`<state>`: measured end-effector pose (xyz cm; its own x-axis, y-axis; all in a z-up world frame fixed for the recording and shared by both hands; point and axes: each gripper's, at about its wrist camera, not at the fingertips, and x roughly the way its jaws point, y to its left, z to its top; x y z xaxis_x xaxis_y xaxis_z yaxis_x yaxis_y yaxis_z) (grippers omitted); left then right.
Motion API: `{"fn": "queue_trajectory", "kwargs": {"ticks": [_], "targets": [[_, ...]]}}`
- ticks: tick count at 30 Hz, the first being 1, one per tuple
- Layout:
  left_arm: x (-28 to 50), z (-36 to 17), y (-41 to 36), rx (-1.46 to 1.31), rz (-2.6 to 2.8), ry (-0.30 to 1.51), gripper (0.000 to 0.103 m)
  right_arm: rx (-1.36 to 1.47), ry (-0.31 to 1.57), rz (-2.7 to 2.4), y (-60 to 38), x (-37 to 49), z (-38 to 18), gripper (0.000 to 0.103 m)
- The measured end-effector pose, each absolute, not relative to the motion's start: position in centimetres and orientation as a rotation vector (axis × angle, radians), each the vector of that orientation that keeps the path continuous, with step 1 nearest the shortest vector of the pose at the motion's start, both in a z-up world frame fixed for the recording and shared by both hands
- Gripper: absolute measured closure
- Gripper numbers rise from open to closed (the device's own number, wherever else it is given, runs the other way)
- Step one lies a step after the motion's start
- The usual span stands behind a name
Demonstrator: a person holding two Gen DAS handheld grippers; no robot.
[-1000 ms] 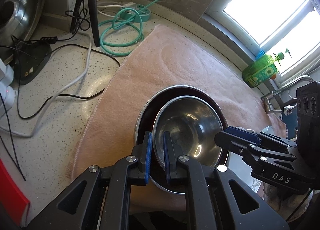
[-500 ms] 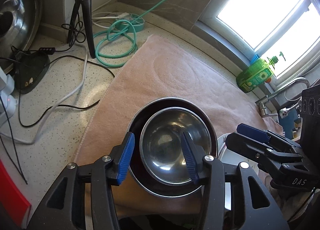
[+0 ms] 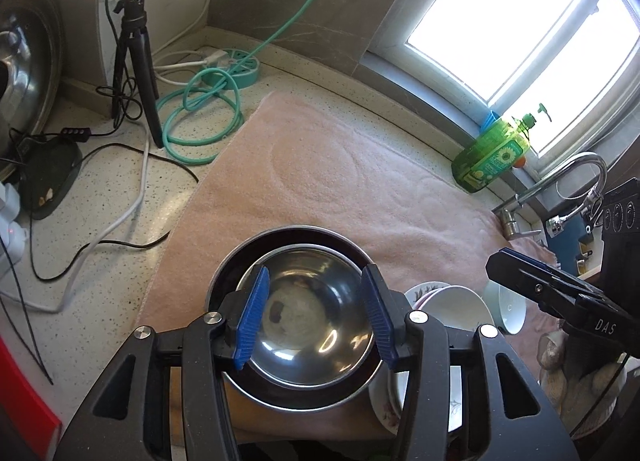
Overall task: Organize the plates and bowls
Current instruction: 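Move both grippers to the pale blue ceramic bowl on the towel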
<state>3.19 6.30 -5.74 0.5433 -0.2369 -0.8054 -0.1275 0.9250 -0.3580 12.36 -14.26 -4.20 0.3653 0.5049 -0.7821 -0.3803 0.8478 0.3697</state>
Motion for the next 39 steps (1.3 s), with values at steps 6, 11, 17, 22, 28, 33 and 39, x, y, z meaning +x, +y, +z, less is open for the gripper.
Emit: {"fn": "queue_trajectory", "kwargs": {"ticks": [6, 11, 17, 22, 28, 33, 39], "targets": [[4.1, -5.2, 3.6, -0.388, -0.129, 0.998, 0.056, 0.165, 1.038, 0.491, -18.5, 12.9, -4.2, 0.015], [4.9, -5.1, 0.1, -0.355, -0.206, 1.01, 0.056, 0.209, 1.034, 0.426, -22.7, 13.0, -4.4, 0.015], [5.9, -5.0, -4.1, -0.332, -0.293, 1.018, 0.056, 0.247, 1.038, 0.344, -27.8, 12.9, -4.9, 0.015], [6.6, -5.3, -7.3, -0.311, -0.362, 1.032, 0.056, 0.275, 1.045, 0.283, -31.5, 12.6, -5.6, 0.015], [7.1, -6.6, -11.3, -0.284, -0.434, 1.073, 0.056, 0.313, 1.066, 0.216, -35.3, 11.9, -6.9, 0.015], [7.7, -7.3, -14.0, -0.272, -0.48, 1.099, 0.056, 0.343, 1.086, 0.171, -37.8, 11.3, -8.2, 0.015], [8.2, -8.7, -16.6, -0.263, -0.509, 1.135, 0.056, 0.368, 1.104, 0.135, -39.9, 10.7, -9.9, 0.015]]}}
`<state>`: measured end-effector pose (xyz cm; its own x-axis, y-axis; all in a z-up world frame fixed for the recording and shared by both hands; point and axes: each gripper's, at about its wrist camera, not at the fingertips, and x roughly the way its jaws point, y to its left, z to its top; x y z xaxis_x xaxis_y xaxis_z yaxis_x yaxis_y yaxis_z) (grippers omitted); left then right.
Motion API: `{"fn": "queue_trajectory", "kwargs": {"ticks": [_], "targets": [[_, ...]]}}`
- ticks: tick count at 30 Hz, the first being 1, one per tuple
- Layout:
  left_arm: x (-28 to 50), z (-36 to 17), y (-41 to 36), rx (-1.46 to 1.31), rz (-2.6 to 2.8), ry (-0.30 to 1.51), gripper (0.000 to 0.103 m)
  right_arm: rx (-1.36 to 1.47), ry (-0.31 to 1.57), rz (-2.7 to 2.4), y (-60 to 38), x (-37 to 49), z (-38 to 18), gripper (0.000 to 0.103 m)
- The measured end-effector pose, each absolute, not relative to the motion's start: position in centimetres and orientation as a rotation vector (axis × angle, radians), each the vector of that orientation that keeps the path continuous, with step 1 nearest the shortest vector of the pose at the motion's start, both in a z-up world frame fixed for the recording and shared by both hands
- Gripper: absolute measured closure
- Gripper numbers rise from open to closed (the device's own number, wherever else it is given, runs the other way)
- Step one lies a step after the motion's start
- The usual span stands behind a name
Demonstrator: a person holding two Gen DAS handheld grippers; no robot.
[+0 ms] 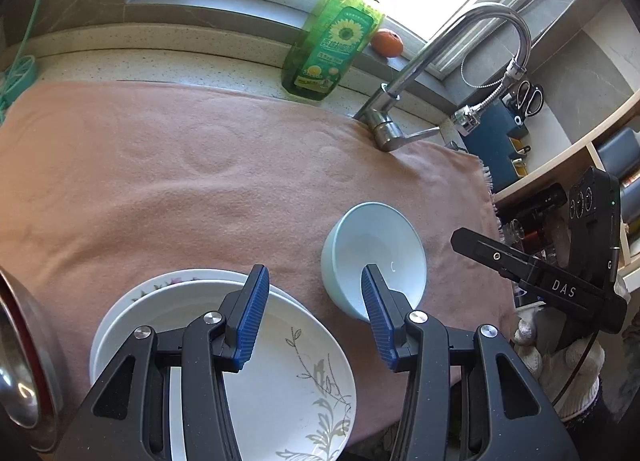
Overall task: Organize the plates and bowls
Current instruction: 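Move both grippers to the pale blue ceramic bowl on the towel, then close both grippers on the rim of the pale blue bowl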
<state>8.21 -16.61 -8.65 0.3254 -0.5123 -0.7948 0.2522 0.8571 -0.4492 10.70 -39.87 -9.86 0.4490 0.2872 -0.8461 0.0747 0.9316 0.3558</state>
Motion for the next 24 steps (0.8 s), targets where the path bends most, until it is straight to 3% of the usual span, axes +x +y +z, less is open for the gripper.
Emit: {"fn": "queue_trajectory", "kwargs": {"ticks": [11, 17, 24], "targets": [[9.2, -10.6, -19.3, -0.232, -0.526, 1.19, 0.056, 0.426, 1.152, 0.156, -40.9, 10.2, -12.6, 0.016], [9.5, -11.0, -20.0, -0.223, -0.529, 1.204, 0.06, 0.454, 1.172, 0.171, -41.0, 10.3, -13.5, 0.027], [9.6, -11.3, -20.7, -0.203, -0.535, 1.215, 0.078, 0.471, 1.194, 0.194, -40.8, 10.5, -14.3, 0.044]]}}
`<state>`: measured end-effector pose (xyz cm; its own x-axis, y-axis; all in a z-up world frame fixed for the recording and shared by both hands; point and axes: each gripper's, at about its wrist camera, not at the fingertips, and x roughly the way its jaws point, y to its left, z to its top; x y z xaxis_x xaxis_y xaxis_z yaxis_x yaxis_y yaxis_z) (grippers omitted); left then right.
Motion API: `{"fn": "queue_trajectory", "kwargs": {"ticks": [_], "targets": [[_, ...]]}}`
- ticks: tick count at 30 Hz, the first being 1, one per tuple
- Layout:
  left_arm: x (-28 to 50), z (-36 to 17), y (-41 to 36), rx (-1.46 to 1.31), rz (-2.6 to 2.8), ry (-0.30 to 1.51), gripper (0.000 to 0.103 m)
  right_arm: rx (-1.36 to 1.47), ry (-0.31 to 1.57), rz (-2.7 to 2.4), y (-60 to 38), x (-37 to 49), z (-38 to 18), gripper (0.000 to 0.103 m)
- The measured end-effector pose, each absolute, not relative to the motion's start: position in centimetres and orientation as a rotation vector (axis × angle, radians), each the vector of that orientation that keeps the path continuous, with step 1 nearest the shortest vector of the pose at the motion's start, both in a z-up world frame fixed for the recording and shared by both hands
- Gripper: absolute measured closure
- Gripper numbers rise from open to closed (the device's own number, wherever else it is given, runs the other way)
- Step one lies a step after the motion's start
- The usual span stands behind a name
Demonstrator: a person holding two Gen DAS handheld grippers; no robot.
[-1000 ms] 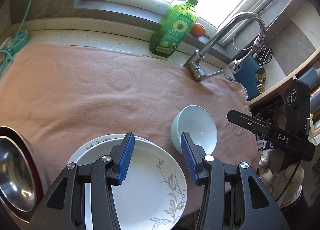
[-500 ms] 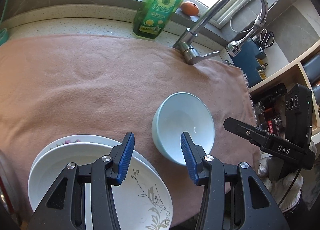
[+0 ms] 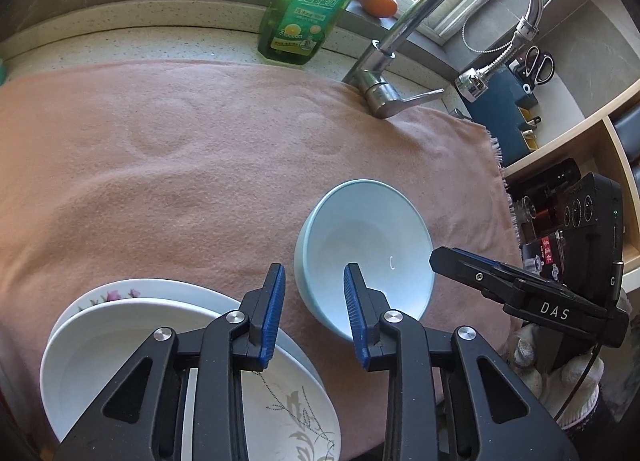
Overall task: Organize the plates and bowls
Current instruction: 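Close both grippers on the rim of the pale blue bowl, then lift the pale blue bowl with both grippers and lower it into the steel bowls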
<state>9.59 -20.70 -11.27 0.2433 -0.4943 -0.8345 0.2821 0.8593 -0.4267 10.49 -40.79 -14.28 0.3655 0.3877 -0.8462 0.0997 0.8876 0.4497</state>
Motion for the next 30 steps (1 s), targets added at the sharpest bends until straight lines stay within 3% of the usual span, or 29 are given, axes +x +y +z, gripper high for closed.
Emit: {"fn": "queue_trajectory", "kwargs": {"ticks": [11, 13, 19, 30], "targets": [[10.1, -11.7, -21.1, -0.199, -0.531, 1.225, 0.087, 0.491, 1.227, 0.226, -40.1, 11.2, -15.5, 0.07], [10.2, -11.8, -21.1, -0.197, -0.529, 1.229, 0.091, 0.487, 1.234, 0.23, -40.0, 11.4, -15.6, 0.082], [10.2, -12.0, -21.1, -0.204, -0.536, 1.237, 0.092, 0.495, 1.242, 0.231, -39.9, 11.7, -15.9, 0.091], [10.2, -11.5, -20.9, -0.22, -0.55, 1.228, 0.092, 0.474, 1.233, 0.221, -39.7, 11.6, -15.0, 0.092]]}}
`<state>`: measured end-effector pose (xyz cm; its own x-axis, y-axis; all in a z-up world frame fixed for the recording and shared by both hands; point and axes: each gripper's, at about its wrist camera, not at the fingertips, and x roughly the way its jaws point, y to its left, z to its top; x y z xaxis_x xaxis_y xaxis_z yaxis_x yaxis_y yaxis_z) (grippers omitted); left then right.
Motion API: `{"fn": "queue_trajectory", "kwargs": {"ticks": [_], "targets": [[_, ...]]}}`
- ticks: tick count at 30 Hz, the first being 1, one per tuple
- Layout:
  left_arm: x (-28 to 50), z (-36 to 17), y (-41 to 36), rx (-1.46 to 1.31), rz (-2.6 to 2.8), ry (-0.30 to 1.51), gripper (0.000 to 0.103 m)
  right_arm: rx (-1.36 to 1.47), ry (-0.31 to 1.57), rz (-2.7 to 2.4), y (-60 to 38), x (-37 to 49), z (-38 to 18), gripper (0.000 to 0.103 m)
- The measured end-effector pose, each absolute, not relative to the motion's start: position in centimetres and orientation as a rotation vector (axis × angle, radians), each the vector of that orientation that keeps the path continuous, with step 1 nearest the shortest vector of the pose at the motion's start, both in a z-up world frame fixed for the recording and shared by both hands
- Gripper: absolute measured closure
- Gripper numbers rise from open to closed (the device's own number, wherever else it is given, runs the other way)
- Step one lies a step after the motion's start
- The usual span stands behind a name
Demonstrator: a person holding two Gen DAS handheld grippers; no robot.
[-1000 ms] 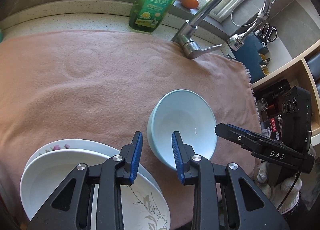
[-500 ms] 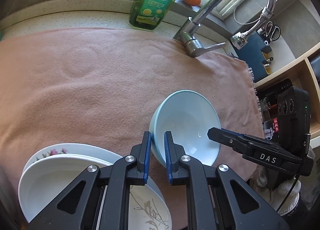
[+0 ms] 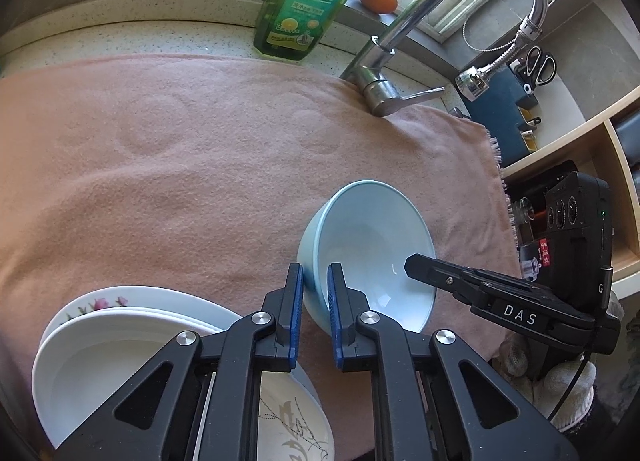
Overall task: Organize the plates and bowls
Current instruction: 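Lift the pale blue bowl with both grippers and lower it into the steel bowls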
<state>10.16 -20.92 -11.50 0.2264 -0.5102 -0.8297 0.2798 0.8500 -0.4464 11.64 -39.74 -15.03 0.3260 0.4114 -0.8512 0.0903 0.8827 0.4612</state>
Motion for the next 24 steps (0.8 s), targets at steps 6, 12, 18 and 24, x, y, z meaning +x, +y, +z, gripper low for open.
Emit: {"fn": "queue_trajectory", "kwargs": {"ticks": [6, 12, 18, 24], "targets": [[9.8, -10.5, -20.2, -0.233, -0.555, 1.204, 0.092, 0.464, 1.205, 0.231, -39.3, 11.5, -13.3, 0.092], [9.3, -8.6, -19.0, -0.251, -0.551, 1.157, 0.092, 0.448, 1.169, 0.255, -38.0, 11.3, -11.1, 0.092], [8.6, -6.8, -16.9, -0.274, -0.531, 1.108, 0.092, 0.409, 1.132, 0.288, -35.7, 11.1, -8.7, 0.092], [7.6, -5.6, -14.0, -0.313, -0.5, 1.067, 0.092, 0.379, 1.109, 0.337, -32.7, 11.2, -6.8, 0.092]]}}
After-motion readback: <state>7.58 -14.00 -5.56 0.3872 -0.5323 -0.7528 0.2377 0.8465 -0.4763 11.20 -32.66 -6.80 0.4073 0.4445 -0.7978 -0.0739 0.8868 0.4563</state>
